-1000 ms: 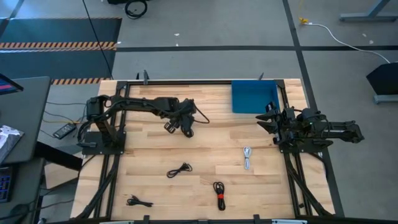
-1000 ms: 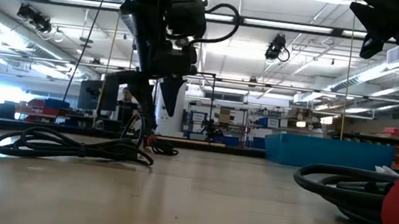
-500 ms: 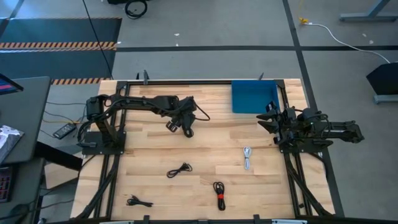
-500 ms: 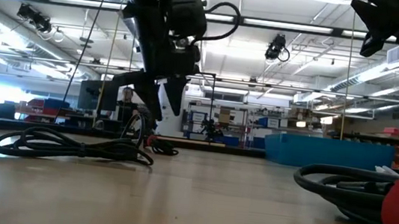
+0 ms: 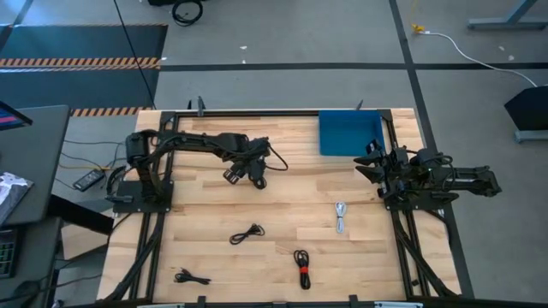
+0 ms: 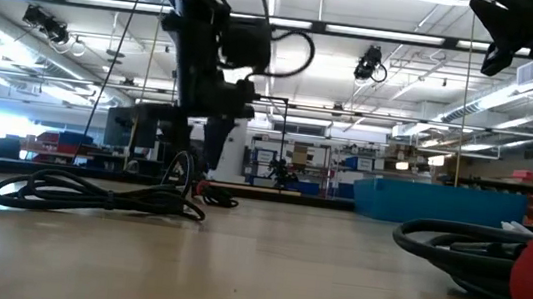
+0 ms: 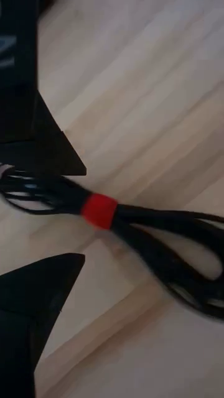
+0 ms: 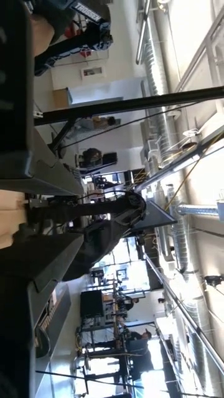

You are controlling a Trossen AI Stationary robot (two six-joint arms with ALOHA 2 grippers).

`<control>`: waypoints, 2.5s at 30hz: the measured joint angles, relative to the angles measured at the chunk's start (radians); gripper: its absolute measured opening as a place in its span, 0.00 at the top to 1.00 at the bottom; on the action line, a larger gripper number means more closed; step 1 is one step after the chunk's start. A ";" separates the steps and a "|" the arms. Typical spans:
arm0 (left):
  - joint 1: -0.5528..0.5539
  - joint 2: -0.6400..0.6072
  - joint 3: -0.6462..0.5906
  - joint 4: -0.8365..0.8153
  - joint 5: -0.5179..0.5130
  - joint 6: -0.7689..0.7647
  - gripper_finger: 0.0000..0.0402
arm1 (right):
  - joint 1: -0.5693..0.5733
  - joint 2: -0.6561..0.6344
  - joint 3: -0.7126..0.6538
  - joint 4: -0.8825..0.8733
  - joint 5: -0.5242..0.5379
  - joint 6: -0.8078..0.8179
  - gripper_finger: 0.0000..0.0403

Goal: Pick and place USB-C Cables
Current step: Put the black charger cable into the blue bin

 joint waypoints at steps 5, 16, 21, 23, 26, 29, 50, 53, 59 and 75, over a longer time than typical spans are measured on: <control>-0.007 0.090 0.001 0.006 -0.064 -0.010 0.44 | 0.002 0.000 0.000 0.007 -0.008 0.004 0.71; -0.022 0.110 0.014 0.016 -0.085 -0.086 0.49 | 0.014 0.000 0.000 0.013 -0.008 0.002 0.71; -0.022 0.110 0.014 0.001 -0.079 -0.108 0.67 | 0.014 0.000 0.000 0.013 -0.008 0.001 0.71; -0.023 0.110 0.014 -0.001 -0.078 -0.111 0.76 | 0.014 0.000 0.000 0.013 -0.008 0.001 0.71; -0.029 0.115 0.032 -0.002 -0.088 -0.127 0.84 | 0.014 0.000 0.000 0.013 0.000 0.001 0.71; -0.040 0.117 0.101 0.010 -0.109 -0.174 0.84 | 0.014 0.000 0.000 0.013 0.017 0.000 0.71; 0.080 0.203 0.622 0.531 0.426 -0.611 0.84 | 0.016 0.000 0.001 0.169 -0.110 0.091 0.71; 0.087 0.246 0.621 0.598 0.445 -0.644 0.84 | 0.016 0.001 0.000 0.170 -0.137 0.090 0.71; 0.085 0.302 0.624 0.794 0.471 -0.715 0.84 | 0.017 0.005 0.000 0.168 -0.139 0.089 0.71; 0.061 0.311 0.621 0.873 0.586 -0.838 0.83 | 0.019 0.021 0.000 0.009 0.263 -0.243 0.71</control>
